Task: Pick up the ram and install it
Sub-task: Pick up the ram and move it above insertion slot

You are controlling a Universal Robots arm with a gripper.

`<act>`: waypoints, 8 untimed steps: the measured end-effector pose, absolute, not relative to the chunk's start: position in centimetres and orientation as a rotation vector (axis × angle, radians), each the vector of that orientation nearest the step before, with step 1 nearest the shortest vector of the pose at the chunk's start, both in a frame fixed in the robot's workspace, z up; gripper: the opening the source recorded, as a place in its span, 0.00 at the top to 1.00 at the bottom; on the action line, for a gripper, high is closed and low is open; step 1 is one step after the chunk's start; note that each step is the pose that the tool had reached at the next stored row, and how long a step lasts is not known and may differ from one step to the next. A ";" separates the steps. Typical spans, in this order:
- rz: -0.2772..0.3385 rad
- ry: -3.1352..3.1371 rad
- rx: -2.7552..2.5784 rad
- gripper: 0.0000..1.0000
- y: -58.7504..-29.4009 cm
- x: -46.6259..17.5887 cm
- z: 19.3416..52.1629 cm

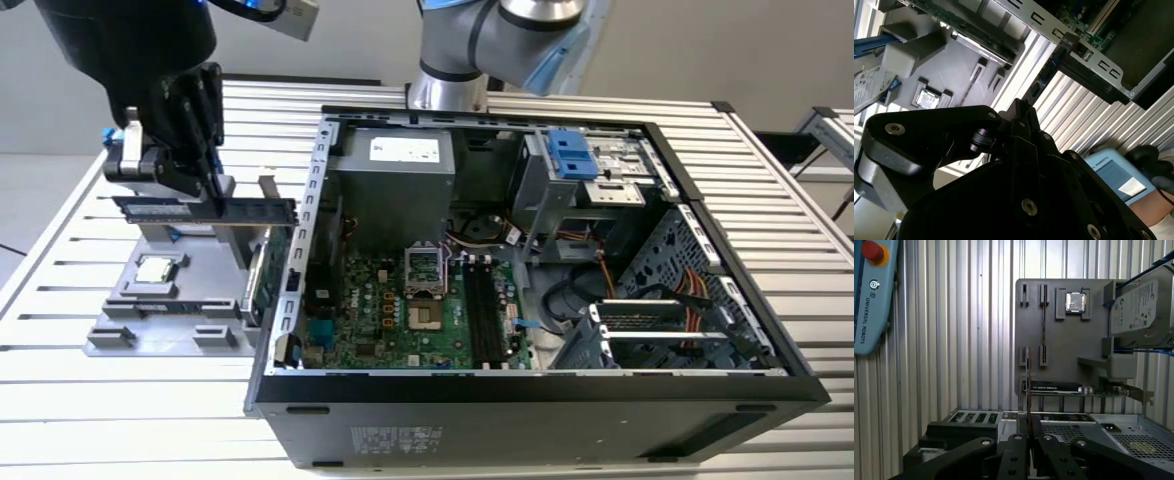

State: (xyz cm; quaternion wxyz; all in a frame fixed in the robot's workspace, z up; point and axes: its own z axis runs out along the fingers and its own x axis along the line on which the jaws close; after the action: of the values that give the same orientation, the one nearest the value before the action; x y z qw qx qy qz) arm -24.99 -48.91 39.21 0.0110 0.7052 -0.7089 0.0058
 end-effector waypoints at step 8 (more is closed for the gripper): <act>0.018 -2.211 2.200 1.00 -48.9 -24.2 39.2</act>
State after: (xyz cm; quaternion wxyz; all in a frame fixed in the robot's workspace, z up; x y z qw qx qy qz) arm -24.16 -48.91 39.21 0.0110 0.7052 -0.7089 0.0057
